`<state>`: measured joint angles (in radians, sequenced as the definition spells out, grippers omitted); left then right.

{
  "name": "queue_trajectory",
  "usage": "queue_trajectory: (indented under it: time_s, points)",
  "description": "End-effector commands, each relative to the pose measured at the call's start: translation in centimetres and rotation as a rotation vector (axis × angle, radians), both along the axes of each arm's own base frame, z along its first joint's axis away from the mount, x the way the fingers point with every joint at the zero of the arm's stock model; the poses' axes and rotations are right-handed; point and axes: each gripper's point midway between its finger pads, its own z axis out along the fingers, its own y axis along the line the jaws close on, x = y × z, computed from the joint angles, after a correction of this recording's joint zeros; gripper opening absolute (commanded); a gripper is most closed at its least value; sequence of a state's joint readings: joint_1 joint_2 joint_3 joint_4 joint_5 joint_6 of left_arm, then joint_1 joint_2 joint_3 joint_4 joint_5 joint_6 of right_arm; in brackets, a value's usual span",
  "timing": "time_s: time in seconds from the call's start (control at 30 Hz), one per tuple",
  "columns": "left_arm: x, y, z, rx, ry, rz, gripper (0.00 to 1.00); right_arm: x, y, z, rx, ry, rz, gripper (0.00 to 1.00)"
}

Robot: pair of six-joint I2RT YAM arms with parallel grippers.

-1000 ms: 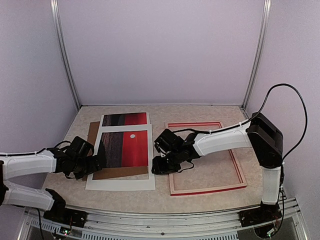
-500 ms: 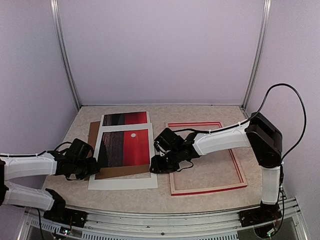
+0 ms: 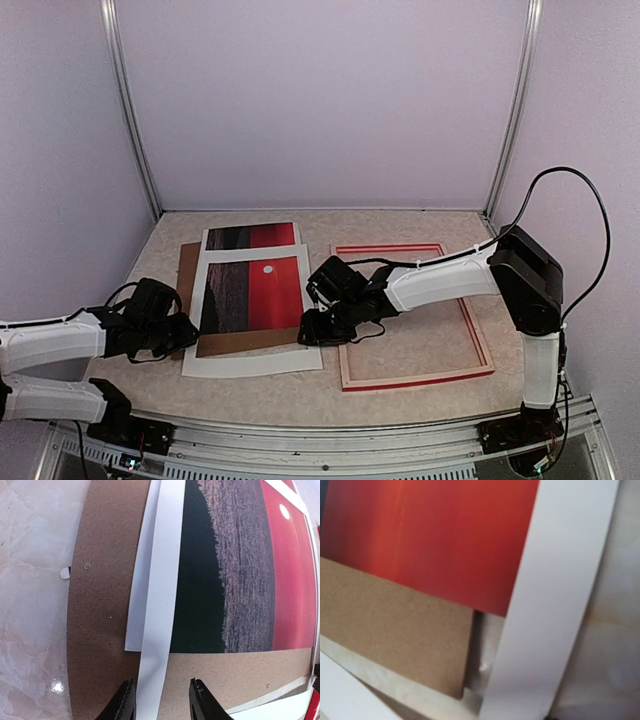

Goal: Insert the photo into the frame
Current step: Adjust the mat board for the photo.

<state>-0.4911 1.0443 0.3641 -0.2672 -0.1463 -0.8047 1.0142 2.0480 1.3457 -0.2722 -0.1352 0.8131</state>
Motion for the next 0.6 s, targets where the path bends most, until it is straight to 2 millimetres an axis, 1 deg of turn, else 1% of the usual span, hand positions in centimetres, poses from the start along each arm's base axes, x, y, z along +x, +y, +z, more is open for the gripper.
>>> queue_trajectory:
  time_s: [0.0,0.13,0.3,0.4,0.5,0.57]
  points:
    - [0.5,-1.9,1.5,-0.089,-0.057,-0.063,0.35,-0.5,-0.3,-2.2,-0.038,0.041,-0.003,0.53]
    - [0.6,-2.5,1.9,-0.123,-0.069,-0.085,0.35,-0.4,-0.5,-2.3,-0.042,0.042,-0.006,0.53]
    - [0.6,-2.8,2.2,-0.143,-0.077,-0.100,0.35,-0.3,-0.9,-2.2,-0.046,0.037,-0.019,0.52]
    - [0.7,-2.8,2.3,-0.152,-0.091,-0.101,0.35,-0.1,-1.2,-2.4,-0.051,0.041,-0.026,0.52]
    - [0.7,-3.3,2.5,-0.185,-0.098,-0.122,0.35,-0.2,-1.3,-2.7,-0.064,0.043,-0.024,0.51]
    - [0.7,-3.3,2.6,-0.185,-0.099,-0.125,0.35,0.1,-1.5,-2.9,-0.084,0.033,-0.031,0.50]
